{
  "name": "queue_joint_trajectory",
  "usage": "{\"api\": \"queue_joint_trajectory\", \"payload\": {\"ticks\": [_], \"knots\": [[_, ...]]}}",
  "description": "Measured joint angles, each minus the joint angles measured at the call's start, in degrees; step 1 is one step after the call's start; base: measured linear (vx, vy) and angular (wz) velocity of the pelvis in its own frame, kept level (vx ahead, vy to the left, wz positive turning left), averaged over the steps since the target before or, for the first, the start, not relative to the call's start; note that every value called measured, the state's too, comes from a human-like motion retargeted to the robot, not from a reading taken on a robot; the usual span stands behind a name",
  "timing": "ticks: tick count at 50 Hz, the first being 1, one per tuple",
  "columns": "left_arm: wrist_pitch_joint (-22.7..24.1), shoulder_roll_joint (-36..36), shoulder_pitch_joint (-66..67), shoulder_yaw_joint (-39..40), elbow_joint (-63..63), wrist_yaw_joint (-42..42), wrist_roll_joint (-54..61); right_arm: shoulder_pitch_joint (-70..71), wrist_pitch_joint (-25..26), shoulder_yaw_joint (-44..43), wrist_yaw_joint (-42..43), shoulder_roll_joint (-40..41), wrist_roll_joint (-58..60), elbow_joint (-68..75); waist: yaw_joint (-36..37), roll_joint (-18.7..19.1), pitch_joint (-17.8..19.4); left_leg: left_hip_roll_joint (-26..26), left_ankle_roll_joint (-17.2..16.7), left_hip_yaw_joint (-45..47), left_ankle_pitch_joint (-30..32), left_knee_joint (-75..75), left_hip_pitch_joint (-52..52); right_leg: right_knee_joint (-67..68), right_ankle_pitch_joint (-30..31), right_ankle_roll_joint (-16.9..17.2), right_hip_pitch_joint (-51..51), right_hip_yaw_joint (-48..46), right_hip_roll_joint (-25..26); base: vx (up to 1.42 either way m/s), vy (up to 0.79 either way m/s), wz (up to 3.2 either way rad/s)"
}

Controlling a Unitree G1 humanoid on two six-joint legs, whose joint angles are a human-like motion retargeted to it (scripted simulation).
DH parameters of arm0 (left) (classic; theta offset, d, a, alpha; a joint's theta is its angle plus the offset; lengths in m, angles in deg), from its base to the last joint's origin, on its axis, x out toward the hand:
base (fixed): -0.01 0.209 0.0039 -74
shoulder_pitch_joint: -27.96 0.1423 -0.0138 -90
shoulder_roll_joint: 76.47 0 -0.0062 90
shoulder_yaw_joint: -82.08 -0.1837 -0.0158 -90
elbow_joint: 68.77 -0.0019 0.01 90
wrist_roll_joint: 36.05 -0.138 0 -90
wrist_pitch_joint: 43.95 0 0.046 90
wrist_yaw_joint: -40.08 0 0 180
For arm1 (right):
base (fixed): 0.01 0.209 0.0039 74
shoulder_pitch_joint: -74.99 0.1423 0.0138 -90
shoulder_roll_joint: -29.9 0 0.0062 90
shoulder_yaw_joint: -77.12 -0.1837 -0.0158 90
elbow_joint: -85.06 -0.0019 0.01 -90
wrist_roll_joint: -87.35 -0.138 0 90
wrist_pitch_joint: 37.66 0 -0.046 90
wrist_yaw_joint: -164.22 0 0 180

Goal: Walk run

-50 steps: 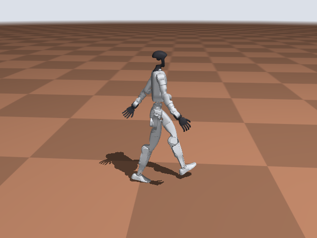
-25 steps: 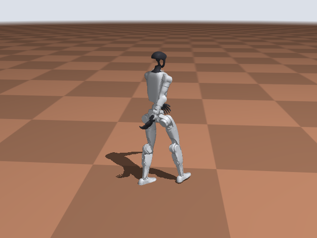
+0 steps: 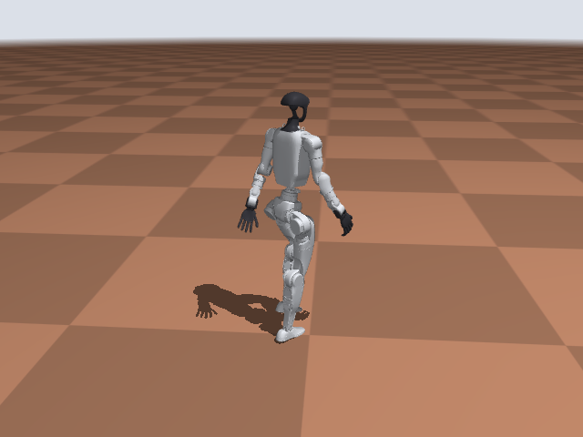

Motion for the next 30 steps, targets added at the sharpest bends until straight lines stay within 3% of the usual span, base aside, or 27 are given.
{"api": "queue_joint_trajectory", "payload": {"ticks": [3, 5, 8, 10, 12, 15, 17, 18, 20, 22, 26, 30], "knots": [[-2.1, -0.6, 5.3, 0.6, 0.0, -1.0, -2.5, 3.3, -3.0, -0.1, -0.3, -2.1, -1.7, -4.8, 4.4, -0.7, 0.3, 3.6, 6.4, 3.8, -1.6, -16.0, -4.5, -1.5, -2.3, -2.9, 4.9, -0.7, 2.8, 1.11, -0.26, -0.56], [-4.0, -0.8, 8.3, 1.8, 0.0, 0.0, -2.8, 4.6, -3.9, -1.0, -1.0, -4.1, -1.5, -6.8, 7.5, -1.4, 0.1, 3.7, 8.5, 5.7, -5.3, -26.4, -6.3, -1.4, -3.6, -3.6, 7.6, 1.1, 3.9, 1.24, -0.14, -0.5], [-8.4, -1.3, 10.6, 4.6, 0.0, 3.4, 1.0, 4.2, -4.8, -1.5, 0.1, -6.5, -1.3, -7.1, 11.0, -1.5, 0.2, 2.7, 3.0, 6.9, -9.4, -35.9, -6.0, -0.5, -1.2, -2.4, 12.5, 1.3, 5.0, 1.25, 0.01, -0.28], [-10.2, -1.4, 10.9, 6.9, 0.0, 4.7, 6.3, 2.2, -5.2, -1.0, 2.2, -6.8, -1.8, -5.6, 12.8, -2.3, -0.5, 3.7, 0.3, 11.2, -10.1, -35.2, -4.2, 1.2, 4.9, 1.0, 14.8, 0.8, 4.5, 1.31, 0.05, -0.26], [-8.9, -1.5, 10.3, 10.2, 0.0, 4.0, 12.2, -0.8, -5.6, -0.6, 3.8, -5.8, -2.1, -2.2, 15.0, -4.4, -2.5, 4.5, 2.0, 14.9, -9.4, -31.6, -2.8, 3.7, 16.0, 6.7, 15.4, -1.2, 2.2, 1.48, 0.04, -0.48], [-3.6, -1.5, 7.9, 14.4, 0.0, 2.7, 21.2, -6.2, -5.0, 0.3, 3.1, -2.8, 0.9, 4.3, 14.5, -6.6, -4.6, 0.0, 6.2, 5.2, -3.3, -27.0, -2.6, 16.4, 32.2, 15.5, 13.3, -0.3, 1.4, 1.68, 0.03, 0.38], [-1.4, -0.4, 3.2, 14.8, 0.0, 3.4, 27.3, -8.7, -1.6, 2.3, 1.8, -1.4, 4.3, 9.8, 9.6, -6.8, -3.2, -5.3, 7.4, -0.9, -7.8, -19.2, -2.0, 36.6, 32.2, 18.4, 7.7, 0.6, 3.8, 1.43, -0.09, 1.78], [-0.9, 0.3, 0.0, 14.2, 0.0, 3.5, 30.1, -9.6, 0.8, 3.0, 1.3, -0.8, 5.9, 12.6, 8.2, -5.7, -3.0, -3.7, 7.4, 0.4, -10.3, -16.9, -0.3, 41.2, 32.2, 18.3, 5.6, 0.5, 5.6, 1.19, -0.14, 1.33], [0.2, 1.9, -7.4, 13.3, 0.0, 3.1, 33.7, -11.9, 6.3, 3.3, 0.5, 1.1, 9.7, 17.3, 6.4, 0.3, -4.4, 3.0, 7.2, -0.1, -12.1, -18.6, 4.6, 39.8, 30.9, 12.6, 0.9, -2.3, 12.6, 1.26, -0.15, 0.81], [1.7, 2.4, -14.4, 12.9, 2.5, 3.4, 33.7, -14.7, 10.9, 2.6, -0.3, 3.4, 14.1, 20.7, 4.3, 2.7, -3.9, 1.8, 6.5, -5.3, -13.4, -20.6, 9.0, 44.2, 22.8, 7.5, -5.8, -4.4, 12.5, 1.21, -0.19, 0.98], [7.3, 2.8, -25.2, 7.7, 13.3, 6.3, 33.8, -22.2, 13.1, 3.7, -2.6, 8.8, 18.1, 24.5, -0.1, 4.9, -1.4, 1.4, 5.1, -7.7, -11.8, -30.0, 20.7, 38.6, 11.5, 4.2, -14.6, -3.8, 8.1, 1.02, -0.25, 1.26], [12.3, 6.7, -34.9, 1.2, 20.8, 10.3, 36.3, -29.5, 15.5, 6.3, -10.9, 12.4, 22.2, 24.5, -7.6, 6.6, 0.8, -0.8, 4.3, -12.1, -12.3, -36.4, 30.4, 20.3, 10.1, 5.1, -20.7, -3.6, 1.0, 0.96, -0.3, 1.63]]}}
